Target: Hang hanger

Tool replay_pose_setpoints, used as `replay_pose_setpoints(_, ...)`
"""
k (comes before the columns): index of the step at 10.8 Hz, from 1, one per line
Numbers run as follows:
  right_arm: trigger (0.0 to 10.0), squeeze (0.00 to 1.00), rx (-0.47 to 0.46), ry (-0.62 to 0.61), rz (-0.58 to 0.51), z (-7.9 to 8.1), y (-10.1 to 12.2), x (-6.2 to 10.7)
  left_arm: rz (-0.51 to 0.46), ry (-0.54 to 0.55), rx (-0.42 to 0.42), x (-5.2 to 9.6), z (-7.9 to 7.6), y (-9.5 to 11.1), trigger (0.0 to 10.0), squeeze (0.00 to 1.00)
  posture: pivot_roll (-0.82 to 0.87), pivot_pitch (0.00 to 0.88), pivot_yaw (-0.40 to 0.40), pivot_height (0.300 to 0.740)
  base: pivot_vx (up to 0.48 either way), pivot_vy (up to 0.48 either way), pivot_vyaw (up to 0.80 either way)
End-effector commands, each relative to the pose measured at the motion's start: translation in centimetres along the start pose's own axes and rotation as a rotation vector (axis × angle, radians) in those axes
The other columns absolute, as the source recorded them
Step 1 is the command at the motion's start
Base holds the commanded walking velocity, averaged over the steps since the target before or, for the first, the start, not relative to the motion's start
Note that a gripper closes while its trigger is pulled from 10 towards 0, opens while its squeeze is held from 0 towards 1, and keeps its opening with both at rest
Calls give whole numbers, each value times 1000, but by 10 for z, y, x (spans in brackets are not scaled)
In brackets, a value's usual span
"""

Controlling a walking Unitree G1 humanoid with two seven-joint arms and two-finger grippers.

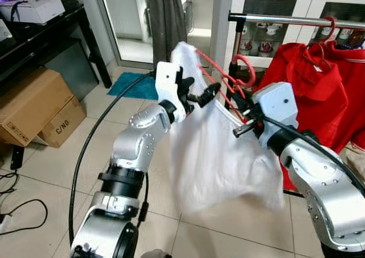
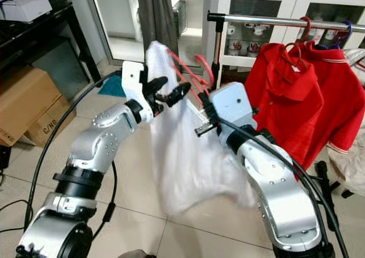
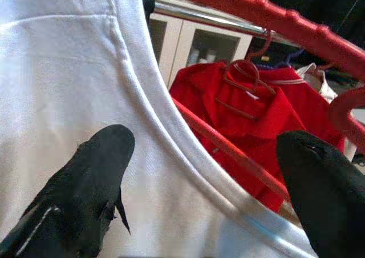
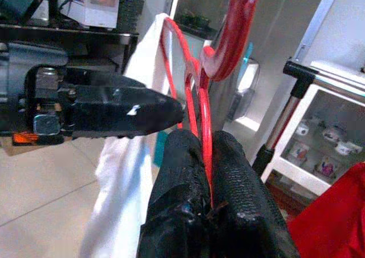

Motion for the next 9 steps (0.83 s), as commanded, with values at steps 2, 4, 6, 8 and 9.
replay_pose_setpoints(2,0,0,36,-24,-63,-1,14,3,2,8,-5,1,0,4,2627,0,-69,9,118,740,0,0,0)
replay_pose_setpoints(4,0,0,53,-24,-62,0,14,4,26,39,-12,2,2,-3,0,0,-74,0,113,740,0,0,0)
replay_pose_setpoints(6,0,0,51,-5,-80,3,18,4,31,54,-16,1,6,-5,0,0,-78,0,111,740,0,0,0)
replay_pose_setpoints(8,0,0,49,23,-102,6,23,4,37,53,-8,0,7,-8,0,0,-81,0,107,740,0,0,0)
replay_pose_setpoints(9,0,0,52,38,-103,9,24,4,18,16,-4,-2,3,-6,0,0,-81,0,105,740,0,0,0)
Point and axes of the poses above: a point about 5 cm out from each wrist's last joint towards the gripper, its own x axis pointing back from the gripper into the wrist, its own y axis along the axis of the wrist's last joint, z = x × y, the point moved 2 cm from there along -x, pointing out of the wrist towards the gripper, and after that the axes turned 13 degrees about -x, right-handed, at the moved point
